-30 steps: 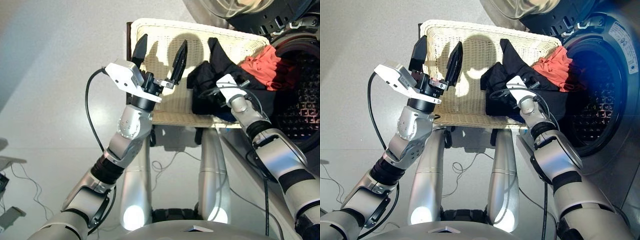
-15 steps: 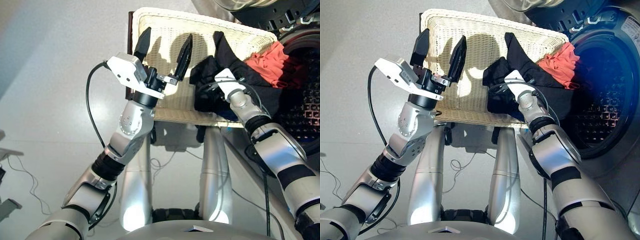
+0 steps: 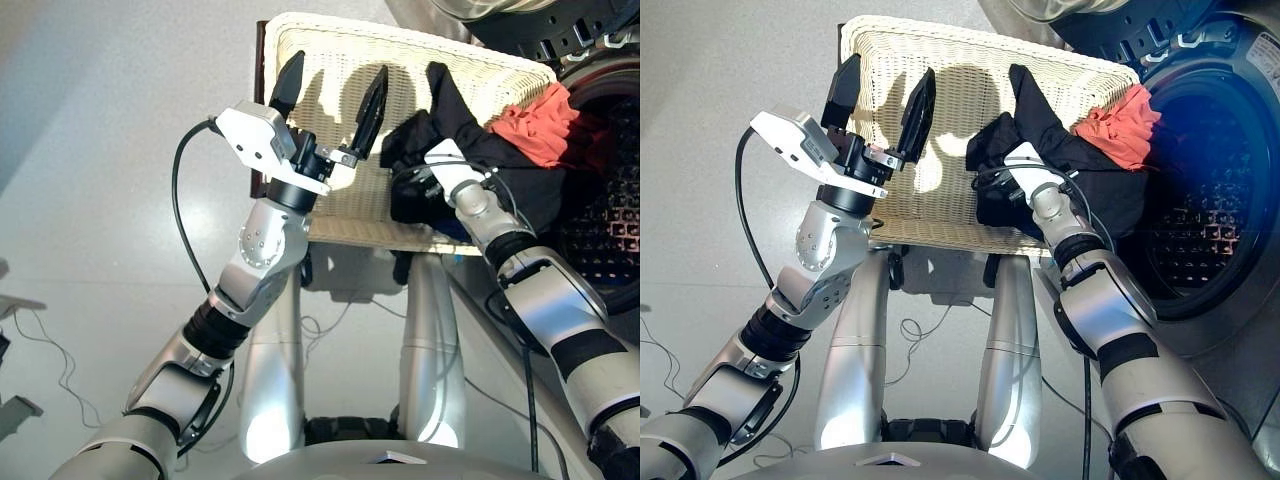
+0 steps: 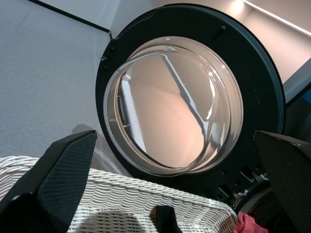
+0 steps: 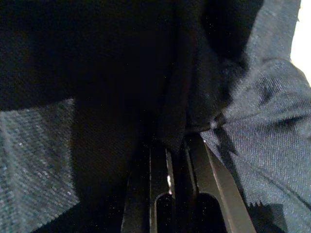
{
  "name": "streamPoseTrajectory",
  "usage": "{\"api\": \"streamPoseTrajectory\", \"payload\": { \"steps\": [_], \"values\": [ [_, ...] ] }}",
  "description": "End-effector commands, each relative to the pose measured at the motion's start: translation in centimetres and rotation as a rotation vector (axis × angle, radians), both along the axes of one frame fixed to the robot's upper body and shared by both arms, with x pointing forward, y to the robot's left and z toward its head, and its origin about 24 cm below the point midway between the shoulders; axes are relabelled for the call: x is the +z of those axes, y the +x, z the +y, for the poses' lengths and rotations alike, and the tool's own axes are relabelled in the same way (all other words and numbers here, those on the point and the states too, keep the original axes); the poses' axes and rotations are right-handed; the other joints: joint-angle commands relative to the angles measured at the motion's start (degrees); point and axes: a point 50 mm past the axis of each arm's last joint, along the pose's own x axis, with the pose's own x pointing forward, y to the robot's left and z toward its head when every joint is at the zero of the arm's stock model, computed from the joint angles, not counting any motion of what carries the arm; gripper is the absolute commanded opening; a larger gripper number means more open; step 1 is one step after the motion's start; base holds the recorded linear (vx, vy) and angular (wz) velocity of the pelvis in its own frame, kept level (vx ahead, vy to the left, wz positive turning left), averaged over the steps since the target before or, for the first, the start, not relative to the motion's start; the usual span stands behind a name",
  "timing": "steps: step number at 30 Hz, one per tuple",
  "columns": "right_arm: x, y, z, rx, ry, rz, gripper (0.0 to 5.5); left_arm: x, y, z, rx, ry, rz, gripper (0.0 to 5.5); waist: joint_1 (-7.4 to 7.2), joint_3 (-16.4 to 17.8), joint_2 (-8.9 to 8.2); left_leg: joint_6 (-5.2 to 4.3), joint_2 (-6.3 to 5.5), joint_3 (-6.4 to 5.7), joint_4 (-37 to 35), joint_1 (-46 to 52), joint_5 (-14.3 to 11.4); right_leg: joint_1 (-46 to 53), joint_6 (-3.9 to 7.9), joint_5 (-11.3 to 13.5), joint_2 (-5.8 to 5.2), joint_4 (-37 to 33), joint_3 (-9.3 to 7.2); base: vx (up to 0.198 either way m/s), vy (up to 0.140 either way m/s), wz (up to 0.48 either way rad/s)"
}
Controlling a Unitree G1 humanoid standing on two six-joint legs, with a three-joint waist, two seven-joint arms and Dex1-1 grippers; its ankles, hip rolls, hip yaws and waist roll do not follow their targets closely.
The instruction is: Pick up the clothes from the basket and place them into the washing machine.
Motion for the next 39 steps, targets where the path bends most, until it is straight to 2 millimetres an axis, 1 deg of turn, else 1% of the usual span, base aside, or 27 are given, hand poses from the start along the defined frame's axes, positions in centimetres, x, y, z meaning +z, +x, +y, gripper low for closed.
{"api": "streamPoseTrajectory", "payload": {
  "steps": [1,4,5,7,8,10,11,15,20,22,24,26,30,31,33,36,37,38,39],
  "values": [
    [2.2,-0.2,-0.9,0.006,0.093,-0.148,0.0,2.3,-2.6,1.2,-0.022,-0.083,-0.152,5.5,-1.07,-0.88,0.41,-0.23,1.02,0.64,1.62,1.04,-2.09,3.8,1.66,2.6,1.24,-5.77,0.4,0.0,0.0,0.0],
    [3.4,-1.4,-0.7,0.041,0.181,-0.278,0.0,2.0,-2.6,1.8,0.012,-0.072,-0.156,5.5,-1.85,-0.88,-0.38,-0.22,0.99,0.64,1.48,1.29,-2.06,3.98,1.76,2.65,1.19,-6.0,0.53,0.0,0.0,0.0],
    [3.5,-1.8,-0.9,0.045,0.204,-0.308,0.0,2.0,-2.6,2.0,0.024,-0.07,-0.161,5.5,-2.03,-0.88,-0.55,-0.21,0.99,0.63,1.48,1.35,-2.09,4.1,1.8,2.61,1.18,-6.05,0.58,0.0,0.0,0.0],
    [4.4,-3.2,-1.1,0.044,0.28,-0.436,0.0,2.0,-2.7,2.3,0.049,-0.069,-0.175,5.5,-2.46,-0.88,-0.76,-0.09,0.99,0.51,1.68,1.37,-2.25,4.19,1.85,2.45,1.14,-5.84,0.63,0.0,0.0,0.0],
    [4.6,-4.0,-1.6,0.016,0.33,-0.499,0.0,2.1,-2.8,2.4,0.06,-0.065,-0.19,5.5,-2.74,-0.88,-0.76,0.0,1.0,0.49,1.85,1.44,-2.39,4.25,1.94,2.36,1.14,-5.73,0.65,0.0,0.0,0.0],
    [4.5,-5.2,-2.6,-0.055,0.388,-0.584,0.0,2.3,-3.0,2.6,0.073,-0.07,-0.214,5.5,-3.01,-0.88,-0.64,0.11,1.0,0.51,1.99,1.65,-2.57,4.42,2.01,2.11,1.17,-5.5,0.71,0.0,0.0,0.0],
    [4.7,-5.8,-2.9,-0.088,0.437,-0.642,0.0,2.4,-3.1,2.8,0.083,-0.078,-0.224,5.5,-3.31,-0.88,-0.61,0.17,1.05,0.53,1.95,1.78,-2.65,4.49,2.04,2.03,1.16,-5.56,0.74,0.0,0.0,0.0],
    [4.4,-8.2,-4.0,-0.201,0.532,-0.78,0.0,2.4,-3.3,3.1,0.113,-0.089,-0.232,5.5,-3.88,-0.88,-0.77,0.31,1.12,0.51,2.3,2.2,-3.06,4.81,2.04,1.52,1.41,-5.24,0.94,0.0,0.0,0.0],
    [3.7,-9.9,-5.2,-0.358,0.549,-0.875,0.0,2.3,-3.3,3.3,0.141,-0.099,-0.233,5.5,-4.3,-0.88,-0.82,0.35,1.34,0.45,2.3,2.61,-3.22,5.28,2.11,1.13,1.65,-5.07,0.97,0.0,0.0,0.0],
    [3.5,-10.2,-6.0,-0.453,0.556,-0.907,0.0,2.4,-3.3,3.3,0.148,-0.108,-0.235,5.5,-4.38,-0.88,-0.68,0.32,1.36,0.39,2.4,2.78,-3.35,5.59,2.13,1.0,1.62,-5.05,1.02,0.0,0.0,0.0],
    [3.7,-10.4,-7.1,-0.573,0.623,-0.974,0.0,2.5,-3.3,3.2,0.151,-0.121,-0.235,5.5,-4.36,-0.88,-0.43,0.34,1.34,0.33,2.39,2.95,-3.5,5.73,2.11,0.86,1.68,-4.9,0.99,0.0,0.0,0.0],
    [3.9,-10.4,-7.9,-0.666,0.654,-1.013,0.0,2.6,-3.4,3.1,0.148,-0.134,-0.234,5.5,-4.2,-0.88,-0.29,0.36,1.23,0.26,2.28,3.02,-3.49,5.76,2.08,0.85,1.68,-4.98,1.09,0.0,0.0,0.0],
    [4.5,-9.7,-10.0,-0.869,0.717,-1.057,0.0,2.7,-3.4,2.6,0.124,-0.145,-0.226,5.5,-3.54,-0.88,0.26,0.24,1.12,0.25,2.29,3.09,-3.61,5.86,2.1,0.77,1.62,-4.91,1.15,0.0,0.0,0.0],
    [4.6,-9.6,-10.6,-0.91,0.707,-1.055,0.0,2.7,-3.4,2.5,0.118,-0.144,-0.225,5.5,-3.36,-0.88,0.36,0.19,1.08,0.26,2.35,3.07,-3.65,5.89,2.1,0.76,1.58,-4.91,1.16,0.0,0.0,0.0],
    [5.5,-9.3,-12.0,-0.994,0.714,-1.075,0.0,2.8,-3.5,2.2,0.098,-0.143,-0.226,5.5,-2.98,-0.88,0.68,0.06,1.04,0.19,2.46,3.11,-3.68,6.04,2.12,0.74,1.48,-4.87,1.15,0.0,0.0,0.0],
    [6.3,-9.1,-14.3,-1.103,0.751,-1.067,0.0,2.8,-3.5,1.9,0.072,-0.142,-0.218,5.5,-2.47,-0.88,0.94,-0.1,1.02,0.13,2.48,3.21,-3.75,6.19,2.13,0.77,1.4,-4.86,1.18,0.0,0.0,0.0],
    [6.5,-9.1,-14.5,-1.1,0.755,-1.073,0.0,3.0,-3.5,1.9,0.07,-0.144,-0.223,5.5,-2.48,-0.88,1.03,-0.03,0.96,0.16,2.12,2.71,-2.98,5.72,2.11,1.52,1.39,-5.27,1.21,0.0,0.0,0.0],
    [7.1,-9.2,-15.8,-1.134,0.745,-1.063,0.0,2.9,-3.5,1.8,0.058,-0.138,-0.216,5.5,-2.1,-0.88,0.93,-0.15,0.98,-0.04,2.36,2.87,-3.1,5.95,2.18,1.38,1.24,-5.04,1.12,0.0,0.0,0.0],
    [7.5,-9.3,-16.6,-1.152,0.745,-1.064,0.0,2.8,-3.4,1.7,0.053,-0.14,-0.213,5.5,-2.0,-0.88,1.02,-0.26,1.06,-0.06,2.57,3.22,-3.67,6.26,2.22,0.87,1.23,-4.8,1.07,0.0,0.0,0.0]
  ]
}}
